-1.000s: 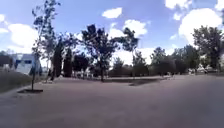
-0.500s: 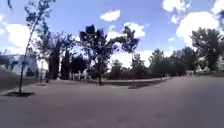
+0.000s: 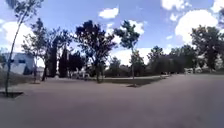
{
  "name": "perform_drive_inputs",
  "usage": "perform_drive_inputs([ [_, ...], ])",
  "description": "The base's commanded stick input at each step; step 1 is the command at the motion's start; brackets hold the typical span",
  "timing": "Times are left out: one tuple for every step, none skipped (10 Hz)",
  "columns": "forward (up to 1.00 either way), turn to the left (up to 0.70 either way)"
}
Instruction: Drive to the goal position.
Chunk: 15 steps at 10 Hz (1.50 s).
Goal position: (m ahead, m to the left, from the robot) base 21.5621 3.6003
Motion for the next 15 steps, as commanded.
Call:
perform_drive_inputs([
  [0.85,0.34],
  [0.85,0.34],
  [0.85,0.34],
  [0.85,0.34],
  [0.85,0.34],
  [0.85,0.34],
  [0.85,0.34],
  [0.85,0.34],
  [0.85,0.34],
  [0.85,0.34],
  [0.85,0.12],
  [0.85,0.00],
  [0.85,0.00],
  [0.85,0.00],
  [0.85,0.00],
])
